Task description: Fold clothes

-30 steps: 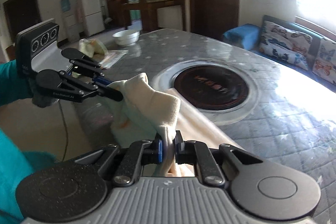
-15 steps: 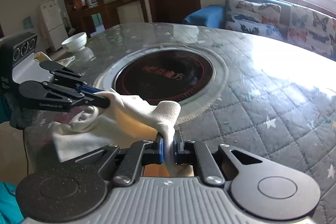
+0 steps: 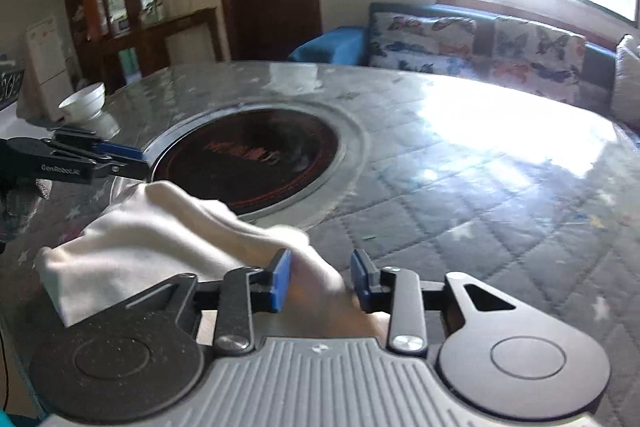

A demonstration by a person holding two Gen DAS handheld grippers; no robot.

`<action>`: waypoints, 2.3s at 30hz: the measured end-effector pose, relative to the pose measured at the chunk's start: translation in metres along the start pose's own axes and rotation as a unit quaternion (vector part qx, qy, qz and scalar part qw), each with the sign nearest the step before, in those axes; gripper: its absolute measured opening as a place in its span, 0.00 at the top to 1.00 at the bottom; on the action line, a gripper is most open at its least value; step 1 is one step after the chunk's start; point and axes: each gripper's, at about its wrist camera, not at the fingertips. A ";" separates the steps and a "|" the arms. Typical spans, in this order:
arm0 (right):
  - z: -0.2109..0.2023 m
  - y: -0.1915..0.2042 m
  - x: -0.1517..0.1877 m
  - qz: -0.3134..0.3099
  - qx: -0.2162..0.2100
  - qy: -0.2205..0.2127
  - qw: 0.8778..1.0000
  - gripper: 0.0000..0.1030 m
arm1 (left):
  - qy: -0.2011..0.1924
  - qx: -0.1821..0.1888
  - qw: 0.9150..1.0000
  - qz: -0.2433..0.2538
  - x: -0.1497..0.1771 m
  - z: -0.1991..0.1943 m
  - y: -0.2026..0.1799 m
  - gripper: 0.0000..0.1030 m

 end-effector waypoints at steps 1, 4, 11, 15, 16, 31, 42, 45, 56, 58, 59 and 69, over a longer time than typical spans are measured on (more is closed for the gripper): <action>-0.005 -0.002 0.002 0.005 0.003 -0.003 1.000 0.66 | -0.004 0.001 1.000 -0.015 0.002 -0.006 0.004 0.65; -0.018 -0.008 0.009 0.022 0.002 -0.008 1.000 0.66 | -0.013 0.010 0.999 -0.047 0.009 -0.025 0.004 0.66; -0.025 -0.019 0.025 0.066 0.011 -0.009 0.998 0.66 | -0.016 0.079 0.996 -0.024 0.029 -0.043 -0.042 0.65; -0.024 -0.024 0.029 0.070 0.043 -0.009 0.997 0.66 | 0.004 0.068 0.998 -0.018 0.037 -0.029 -0.051 0.65; -0.025 -0.025 0.029 0.071 0.048 -0.009 0.996 0.66 | 0.007 0.066 0.998 -0.023 0.039 -0.026 -0.049 0.65; -0.048 0.007 0.052 0.006 0.035 0.017 0.999 0.48 | 0.000 0.029 0.999 -0.038 0.046 -0.029 -0.042 0.59; -0.022 0.018 -0.009 -0.044 0.011 0.001 0.999 0.42 | -0.028 0.058 0.998 0.024 0.047 -0.052 -0.080 0.56; 0.002 0.027 -0.023 -0.056 -0.001 0.010 0.998 0.42 | -0.015 0.073 0.997 0.033 0.053 -0.046 -0.089 0.56; 0.061 0.034 -0.035 -0.056 0.019 0.047 0.997 0.35 | -0.001 0.089 0.996 0.031 0.067 -0.039 -0.091 0.54; 0.059 0.035 -0.038 -0.055 0.018 0.043 0.997 0.35 | -0.001 0.091 0.995 0.029 0.068 -0.039 -0.091 0.53; 0.057 0.037 -0.039 -0.057 0.016 0.040 0.997 0.34 | -0.002 0.092 0.995 0.028 0.069 -0.039 -0.091 0.53; 0.075 0.066 -0.055 -0.084 -0.024 0.043 0.995 0.31 | -0.005 0.094 0.995 0.024 0.070 -0.040 -0.092 0.49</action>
Point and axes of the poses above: each gripper's, at about its wrist camera, not at the fingertips, and z roughly the way its jaws point, y to its left, x to its underside, and after that the axes turned 4 degrees about y, right-handed
